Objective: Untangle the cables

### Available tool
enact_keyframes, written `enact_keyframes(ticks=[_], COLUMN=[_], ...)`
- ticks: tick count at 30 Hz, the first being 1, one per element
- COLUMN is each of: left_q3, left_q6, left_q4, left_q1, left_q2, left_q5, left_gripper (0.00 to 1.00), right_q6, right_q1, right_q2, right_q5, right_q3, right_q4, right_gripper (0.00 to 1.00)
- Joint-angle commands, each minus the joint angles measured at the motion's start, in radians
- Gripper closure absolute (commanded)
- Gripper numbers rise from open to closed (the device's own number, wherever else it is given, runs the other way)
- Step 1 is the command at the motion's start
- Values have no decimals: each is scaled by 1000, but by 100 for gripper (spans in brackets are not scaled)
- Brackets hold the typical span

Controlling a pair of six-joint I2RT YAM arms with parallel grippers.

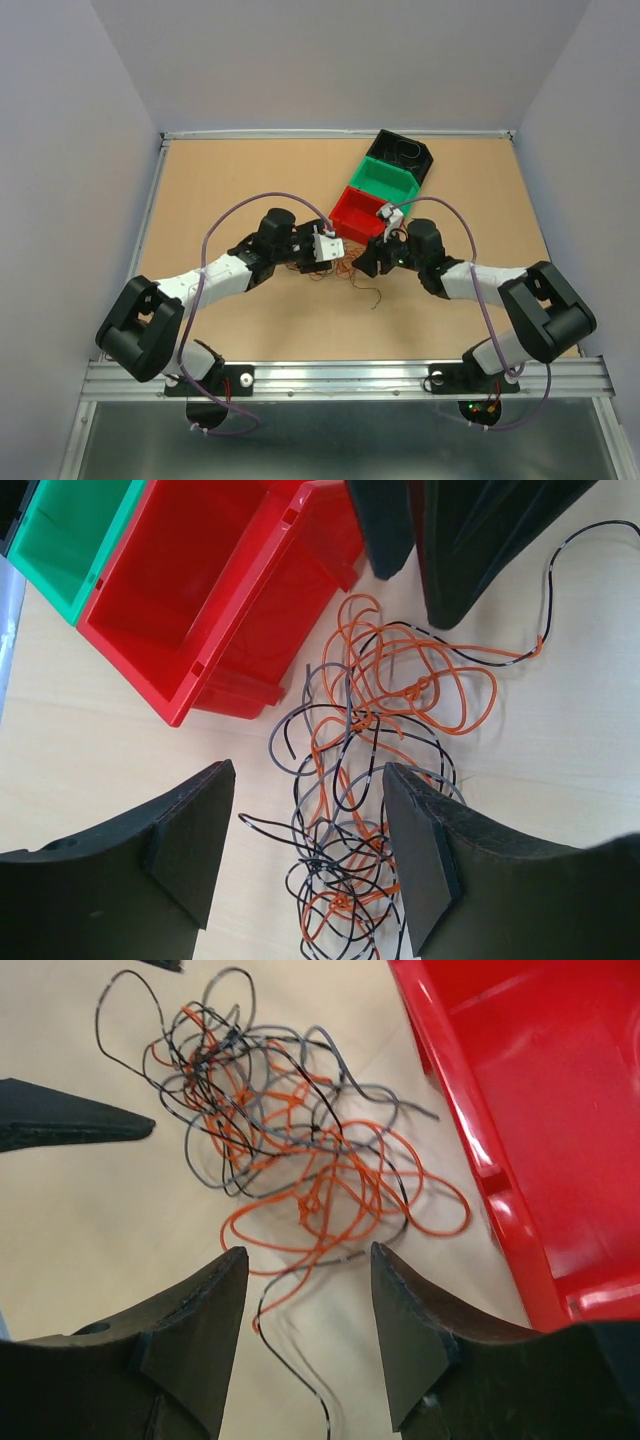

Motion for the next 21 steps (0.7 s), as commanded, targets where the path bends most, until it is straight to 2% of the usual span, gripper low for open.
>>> enact_keyframes(ticks=[1,4,10,17,21], left_q3=[-3,-10,-3,-1,0], left_q6=[26,31,42,43,43], left_q4=[3,0,-17,-26,-28], left_q1=[-5,-5,-7,-5,-5], left_q2=[-31,-43,-35,-37,-28], left_q5=[5,12,20,31,35], left_gripper=[28,28,31,31,31], right_q6=[-84,-116,-217,-269,-296], right_q1=[54,104,182,206,208], right_q2=[20,23,66,153,165], right_q5=[-10,45,130,239,279], right_q3=[88,94,120,167,148], right_q4=[138,155,169,170,233], right_gripper=[42,39,38,38,38])
